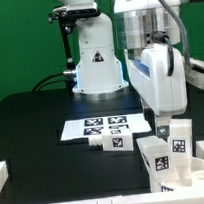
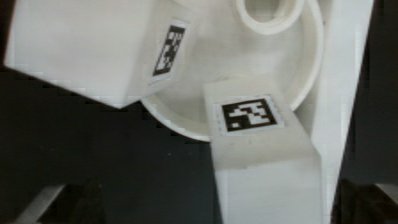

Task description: Assemble stool

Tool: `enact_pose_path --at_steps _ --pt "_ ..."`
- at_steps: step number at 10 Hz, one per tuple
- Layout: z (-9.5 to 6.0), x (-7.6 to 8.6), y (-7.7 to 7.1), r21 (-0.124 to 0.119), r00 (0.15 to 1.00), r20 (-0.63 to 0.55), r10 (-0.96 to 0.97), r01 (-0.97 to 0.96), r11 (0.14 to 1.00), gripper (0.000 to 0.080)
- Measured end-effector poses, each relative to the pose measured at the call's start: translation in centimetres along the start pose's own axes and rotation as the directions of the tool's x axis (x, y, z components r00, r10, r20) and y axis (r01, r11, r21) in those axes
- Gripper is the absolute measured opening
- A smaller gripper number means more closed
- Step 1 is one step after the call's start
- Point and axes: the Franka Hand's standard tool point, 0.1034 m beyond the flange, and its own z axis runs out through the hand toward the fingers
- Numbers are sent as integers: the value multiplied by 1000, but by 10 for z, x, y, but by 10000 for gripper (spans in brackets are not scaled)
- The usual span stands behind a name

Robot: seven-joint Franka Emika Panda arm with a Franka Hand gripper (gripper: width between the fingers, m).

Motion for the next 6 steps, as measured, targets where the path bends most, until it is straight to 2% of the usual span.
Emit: enact_pose_path --at_steps 4,5,6 --pt "1 0 0 -2 1000 -1 -1 1 1000 649" --pt "0 2 1 20 1000 5 -17 17 1000 649" --pt "-2 10 10 66 998 16 -55 54 996 649"
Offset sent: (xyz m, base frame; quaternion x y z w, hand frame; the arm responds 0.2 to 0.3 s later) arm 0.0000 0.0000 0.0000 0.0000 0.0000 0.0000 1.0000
